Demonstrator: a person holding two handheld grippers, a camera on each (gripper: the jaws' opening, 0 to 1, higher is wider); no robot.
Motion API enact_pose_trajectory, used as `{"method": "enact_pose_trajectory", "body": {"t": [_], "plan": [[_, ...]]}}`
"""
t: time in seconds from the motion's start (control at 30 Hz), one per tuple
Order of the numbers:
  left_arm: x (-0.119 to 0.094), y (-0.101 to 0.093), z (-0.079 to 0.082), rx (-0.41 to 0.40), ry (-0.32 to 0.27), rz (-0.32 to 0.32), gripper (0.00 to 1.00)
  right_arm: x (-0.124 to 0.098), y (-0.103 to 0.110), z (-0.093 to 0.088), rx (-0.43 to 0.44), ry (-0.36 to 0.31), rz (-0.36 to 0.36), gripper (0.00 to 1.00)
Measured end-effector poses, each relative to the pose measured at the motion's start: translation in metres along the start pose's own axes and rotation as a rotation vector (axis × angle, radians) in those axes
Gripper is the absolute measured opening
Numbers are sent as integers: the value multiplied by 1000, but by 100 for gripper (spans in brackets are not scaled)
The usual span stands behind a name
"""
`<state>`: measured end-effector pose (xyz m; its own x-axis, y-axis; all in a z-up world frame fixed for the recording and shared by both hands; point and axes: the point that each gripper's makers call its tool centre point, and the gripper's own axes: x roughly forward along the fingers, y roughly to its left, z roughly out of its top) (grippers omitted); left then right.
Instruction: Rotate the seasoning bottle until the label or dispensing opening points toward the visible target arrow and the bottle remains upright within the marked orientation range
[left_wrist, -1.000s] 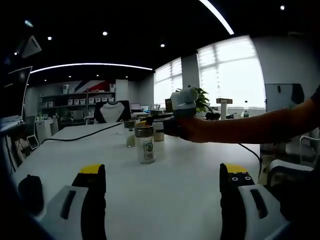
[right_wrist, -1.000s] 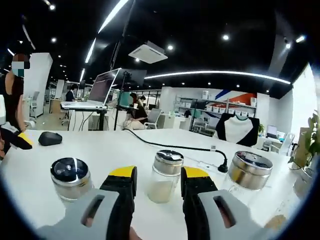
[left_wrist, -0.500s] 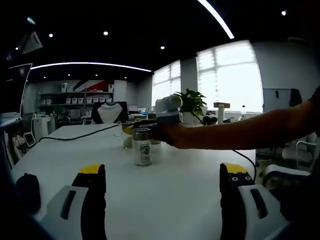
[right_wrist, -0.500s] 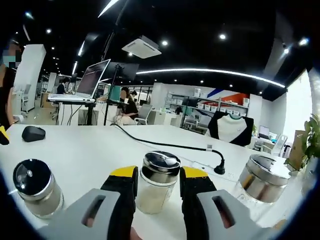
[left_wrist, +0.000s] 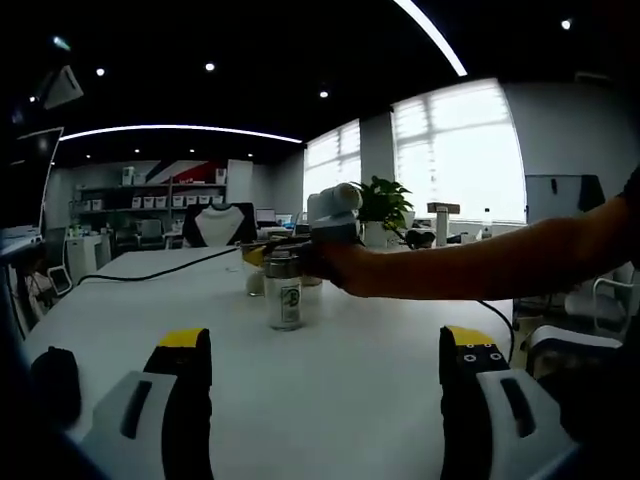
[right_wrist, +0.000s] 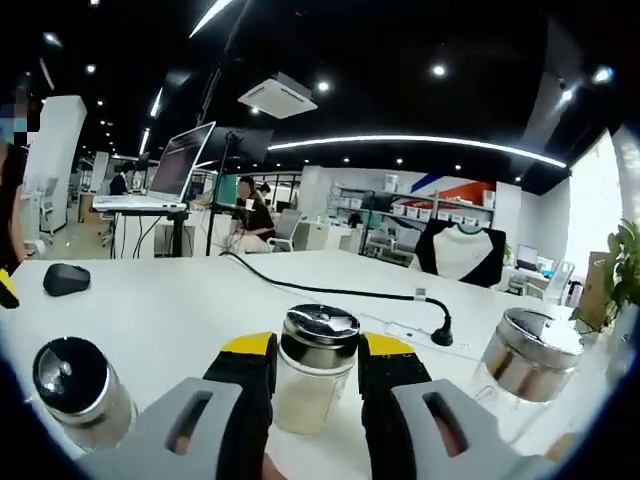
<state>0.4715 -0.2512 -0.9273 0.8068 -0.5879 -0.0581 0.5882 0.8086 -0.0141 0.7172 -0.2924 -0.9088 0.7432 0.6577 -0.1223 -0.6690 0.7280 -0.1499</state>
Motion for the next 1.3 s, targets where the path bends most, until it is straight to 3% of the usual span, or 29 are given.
{"method": "enact_pose_trajectory", "body": {"t": [0.33, 0.5, 0.6, 0.73, 0.77, 0.8, 1.1, 1.3], "plan": [[4, -5, -3, 27, 8, 10, 99, -41, 6, 24, 18, -48, 24, 29], [6, -7, -1, 44, 4, 20, 98, -64, 13, 30, -62, -67, 35, 29], [6, -7, -1, 61, 2, 24, 97, -78, 17, 33, -37, -82, 55, 27], [9, -11, -2, 58, 3, 14, 97, -91, 23, 25, -45, -67, 58, 27], [10, -12, -3, 58, 5, 13, 96, -92, 25, 16, -47, -17, 61, 27], [11, -12, -3, 58, 8, 12, 96, -92, 25, 12, -58, -16, 60, 27], [14, -18, -3, 75, 14, 3, 95, -115, 34, 5, 8, -43, 74, 27], [15, -23, 0, 84, -23, -7, 90, -145, 46, 12, 84, -100, 102, 27]]}}
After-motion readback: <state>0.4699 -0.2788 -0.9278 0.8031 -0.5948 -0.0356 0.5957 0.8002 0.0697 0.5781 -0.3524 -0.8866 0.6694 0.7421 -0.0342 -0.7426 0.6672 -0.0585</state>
